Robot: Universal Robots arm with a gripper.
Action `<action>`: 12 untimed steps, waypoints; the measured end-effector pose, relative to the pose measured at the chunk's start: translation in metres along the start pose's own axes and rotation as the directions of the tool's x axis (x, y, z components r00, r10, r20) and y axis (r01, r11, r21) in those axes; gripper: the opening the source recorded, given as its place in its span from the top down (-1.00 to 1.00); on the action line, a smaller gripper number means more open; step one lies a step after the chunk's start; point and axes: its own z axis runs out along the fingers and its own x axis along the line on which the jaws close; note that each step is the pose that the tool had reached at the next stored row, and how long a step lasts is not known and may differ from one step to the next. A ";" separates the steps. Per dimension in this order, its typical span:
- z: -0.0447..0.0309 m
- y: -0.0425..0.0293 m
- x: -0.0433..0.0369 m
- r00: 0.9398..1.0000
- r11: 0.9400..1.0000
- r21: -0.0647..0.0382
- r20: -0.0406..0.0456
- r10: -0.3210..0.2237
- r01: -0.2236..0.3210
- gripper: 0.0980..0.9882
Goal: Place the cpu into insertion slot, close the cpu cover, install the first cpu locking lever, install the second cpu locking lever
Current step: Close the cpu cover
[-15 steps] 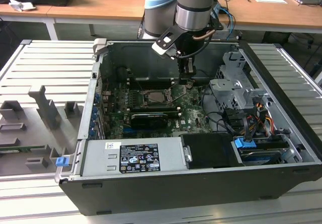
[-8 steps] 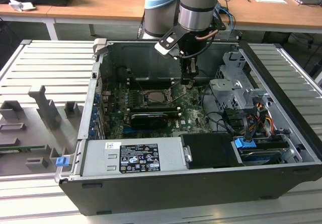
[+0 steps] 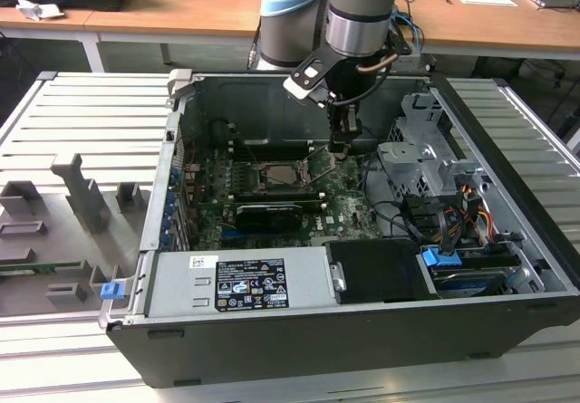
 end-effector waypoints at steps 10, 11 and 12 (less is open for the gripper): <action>0.0102 0.0172 -0.0003 1.000 1.000 0.005 0.000 -0.004 0.004 0.98; 0.0120 0.0172 -0.0003 1.000 1.000 0.005 0.000 -0.004 0.004 0.98; 0.0144 0.0172 -0.0003 1.000 1.000 0.008 0.000 -0.004 0.004 0.98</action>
